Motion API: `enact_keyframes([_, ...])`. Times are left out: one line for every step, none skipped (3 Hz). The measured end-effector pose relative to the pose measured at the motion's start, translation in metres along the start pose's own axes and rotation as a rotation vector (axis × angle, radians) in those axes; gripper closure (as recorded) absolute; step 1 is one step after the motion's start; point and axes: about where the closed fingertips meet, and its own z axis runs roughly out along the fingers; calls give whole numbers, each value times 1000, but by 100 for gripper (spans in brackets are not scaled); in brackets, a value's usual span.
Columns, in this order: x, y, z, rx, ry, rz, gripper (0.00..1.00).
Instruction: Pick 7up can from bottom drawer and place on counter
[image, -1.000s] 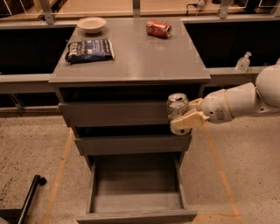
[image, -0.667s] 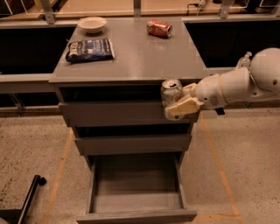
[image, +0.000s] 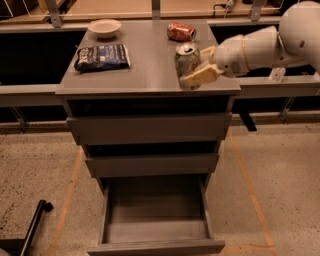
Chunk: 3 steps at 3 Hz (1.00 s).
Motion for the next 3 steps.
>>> enact_keyframes([-32,-22,-20,58,-44,-42,100])
enact_keyframes([-28,-9,-28,92,-79,2,100])
enact_keyframes([-2,-21,-8,181,-124,73,100])
